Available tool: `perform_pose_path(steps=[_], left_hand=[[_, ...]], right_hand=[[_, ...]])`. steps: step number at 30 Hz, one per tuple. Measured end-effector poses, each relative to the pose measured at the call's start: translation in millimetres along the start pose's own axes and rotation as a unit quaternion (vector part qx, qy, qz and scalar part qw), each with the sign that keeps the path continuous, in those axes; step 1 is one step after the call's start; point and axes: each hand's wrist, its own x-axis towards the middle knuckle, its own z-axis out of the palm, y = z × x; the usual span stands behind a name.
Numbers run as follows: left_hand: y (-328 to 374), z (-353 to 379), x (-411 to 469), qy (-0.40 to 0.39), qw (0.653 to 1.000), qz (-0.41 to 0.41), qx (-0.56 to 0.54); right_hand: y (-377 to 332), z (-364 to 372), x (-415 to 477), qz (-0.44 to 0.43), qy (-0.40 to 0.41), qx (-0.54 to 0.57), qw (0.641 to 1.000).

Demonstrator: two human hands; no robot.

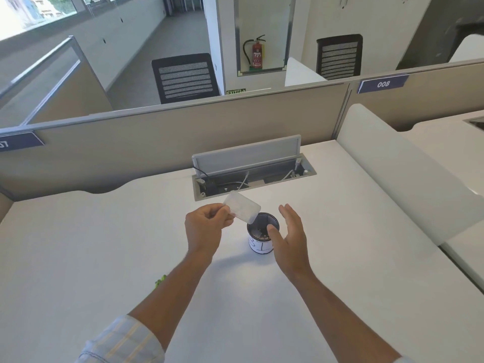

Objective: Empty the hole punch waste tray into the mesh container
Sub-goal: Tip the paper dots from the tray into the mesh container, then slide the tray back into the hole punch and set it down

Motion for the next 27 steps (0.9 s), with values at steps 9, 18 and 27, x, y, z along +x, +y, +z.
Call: perform_pose_path(steps=[9, 18, 27], left_hand=[[11.1, -58.0, -20.2, -0.077, 0.997, -0.023, -0.02], [2.6, -121.2, -39.2, -0.157, 0.986, -0.024, 0.048], [-35.1, -212.5, -40.9, -0.069, 0.993, -0.062, 0.071]], right_hand=[[-28.0, 22.6, -14.8, 0.076, -0.027, 0.194, 0.978], [-41.1, 78.6, -69.5, 0.231, -0.303, 0.366, 0.849], [-28.9, 114.3, -110.5, 0.29, -0.295, 0.387, 0.824]])
